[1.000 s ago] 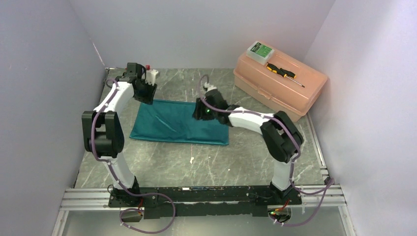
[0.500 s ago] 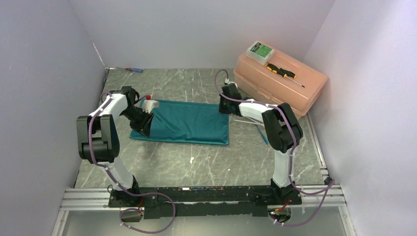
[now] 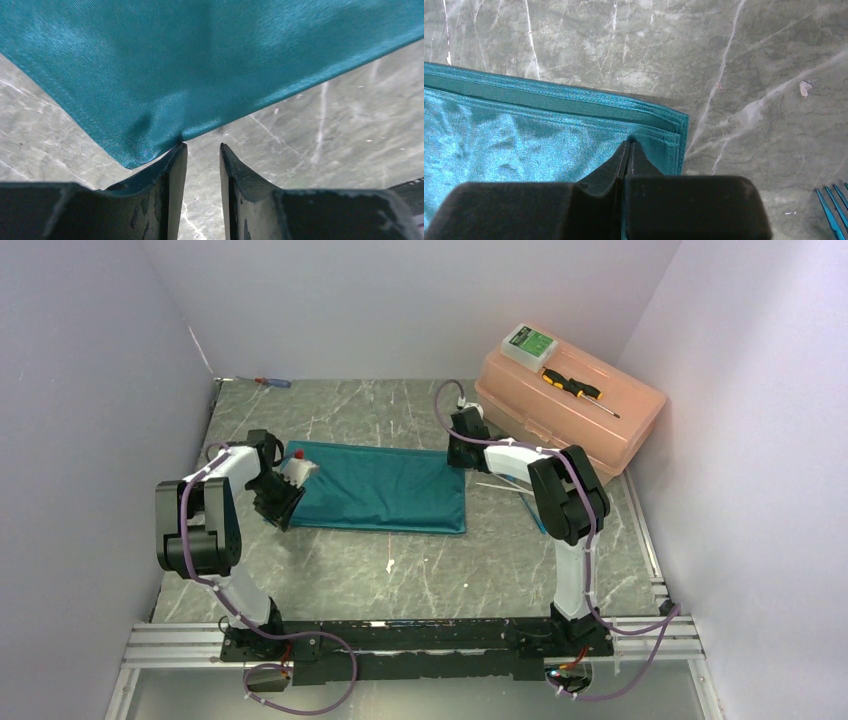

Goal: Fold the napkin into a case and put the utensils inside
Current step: Smooth out the rectangle-folded napkin at the center of the board.

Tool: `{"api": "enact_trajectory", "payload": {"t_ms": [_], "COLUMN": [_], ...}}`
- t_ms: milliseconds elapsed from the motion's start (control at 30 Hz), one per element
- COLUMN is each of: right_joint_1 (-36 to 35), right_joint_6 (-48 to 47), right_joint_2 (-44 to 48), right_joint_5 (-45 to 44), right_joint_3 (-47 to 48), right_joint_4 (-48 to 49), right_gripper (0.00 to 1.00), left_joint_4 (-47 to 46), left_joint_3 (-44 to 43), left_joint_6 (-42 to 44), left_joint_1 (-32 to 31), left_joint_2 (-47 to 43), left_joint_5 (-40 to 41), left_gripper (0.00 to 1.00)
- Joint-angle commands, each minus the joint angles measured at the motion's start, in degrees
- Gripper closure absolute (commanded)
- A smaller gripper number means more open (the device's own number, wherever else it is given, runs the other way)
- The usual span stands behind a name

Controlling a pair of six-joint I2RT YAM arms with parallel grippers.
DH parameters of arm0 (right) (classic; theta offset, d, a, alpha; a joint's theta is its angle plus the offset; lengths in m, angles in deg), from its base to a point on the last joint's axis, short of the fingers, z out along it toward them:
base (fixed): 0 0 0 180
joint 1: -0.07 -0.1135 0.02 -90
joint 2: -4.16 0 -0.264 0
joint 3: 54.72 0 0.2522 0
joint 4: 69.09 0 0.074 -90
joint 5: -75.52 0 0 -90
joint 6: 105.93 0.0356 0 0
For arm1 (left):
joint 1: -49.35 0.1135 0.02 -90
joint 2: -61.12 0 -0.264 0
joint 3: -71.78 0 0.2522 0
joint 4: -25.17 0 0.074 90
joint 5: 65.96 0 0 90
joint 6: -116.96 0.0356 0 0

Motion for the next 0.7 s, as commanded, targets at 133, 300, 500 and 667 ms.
{"api": "enact_trajectory", "payload": {"t_ms": [133,300,500,667], "right_joint_1": [-3.27,-8.88,-10.29,-9.56], "right_joint_6": [-4.65,1.7,11.05,13.52], "right_joint_2": [13.26,27.05,30.32,28.26], "right_joint_5": [-4.98,-0.2,11.54,12.2], "right_joint_3": [-6.61,-20.39,-33.81,-37.66], "right_joint_4": [2.84,3.64,7.8,8.21], "right_gripper": [0.86,0.85,1.0,1.0], "left_joint_4": [-6.67,-6.3,-5.83,-4.38], "left_joint_3": [3.15,2.55,2.0,2.11], "left_joint_6": [0.56,-0.35,-0.21,-0.35], "left_joint_1": [0.2,0.19,0.21,0.21], "left_joint_2": [-0.42,-0.57,-0.3,-1.25], "left_joint_5": [4.23,2.9,2.52,1.61], "left_gripper": [0.65,0.65,0.65,0.65]}}
